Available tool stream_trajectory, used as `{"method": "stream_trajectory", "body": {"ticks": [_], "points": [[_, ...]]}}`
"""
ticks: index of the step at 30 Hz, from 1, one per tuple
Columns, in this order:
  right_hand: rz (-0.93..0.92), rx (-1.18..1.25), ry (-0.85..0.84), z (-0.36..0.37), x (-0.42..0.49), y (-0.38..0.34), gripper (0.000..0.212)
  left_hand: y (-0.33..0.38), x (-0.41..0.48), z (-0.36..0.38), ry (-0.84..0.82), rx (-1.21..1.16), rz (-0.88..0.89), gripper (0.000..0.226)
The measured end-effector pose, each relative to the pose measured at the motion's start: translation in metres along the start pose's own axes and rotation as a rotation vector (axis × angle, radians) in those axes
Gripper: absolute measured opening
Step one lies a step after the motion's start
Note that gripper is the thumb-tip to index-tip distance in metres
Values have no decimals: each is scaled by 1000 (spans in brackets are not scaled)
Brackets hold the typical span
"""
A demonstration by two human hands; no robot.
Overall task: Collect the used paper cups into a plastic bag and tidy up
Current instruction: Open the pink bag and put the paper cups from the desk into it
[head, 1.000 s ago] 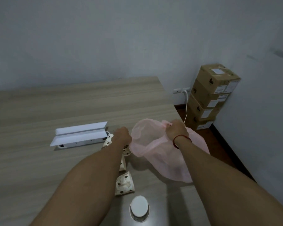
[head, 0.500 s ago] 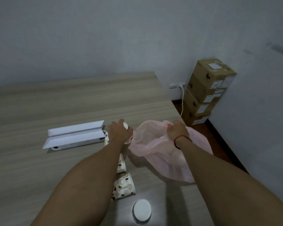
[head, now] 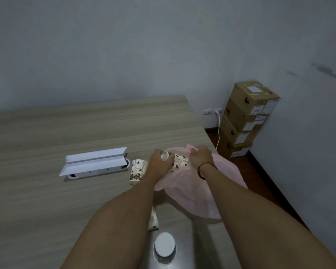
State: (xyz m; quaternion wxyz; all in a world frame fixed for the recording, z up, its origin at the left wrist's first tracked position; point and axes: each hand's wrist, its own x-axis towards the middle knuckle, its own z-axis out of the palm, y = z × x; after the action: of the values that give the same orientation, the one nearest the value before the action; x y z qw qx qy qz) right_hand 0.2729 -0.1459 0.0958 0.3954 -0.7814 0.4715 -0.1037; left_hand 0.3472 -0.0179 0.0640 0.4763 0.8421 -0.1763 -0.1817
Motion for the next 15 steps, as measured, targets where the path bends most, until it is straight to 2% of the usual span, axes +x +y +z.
{"method": "stream_trajectory", "body": {"ticks": [3, 5, 7, 10, 15], "points": [[-11, 91, -2, -1, -2, 2, 31, -5, 0, 19, -150, 6, -105, 47], [-19, 101, -1, -1, -2, 3, 31, -8, 1, 24, -327, 124, -95, 41], [-8, 99, 8, -1, -2, 5, 31, -9, 2, 22, -393, 182, -86, 36], [5, 87, 15, 2, 1, 10, 32, -14, 9, 7, -241, 121, -99, 25], [21, 58, 5, 15, 2, 13, 34, -32, 27, -32, 12, 185, -133, 28]]}}
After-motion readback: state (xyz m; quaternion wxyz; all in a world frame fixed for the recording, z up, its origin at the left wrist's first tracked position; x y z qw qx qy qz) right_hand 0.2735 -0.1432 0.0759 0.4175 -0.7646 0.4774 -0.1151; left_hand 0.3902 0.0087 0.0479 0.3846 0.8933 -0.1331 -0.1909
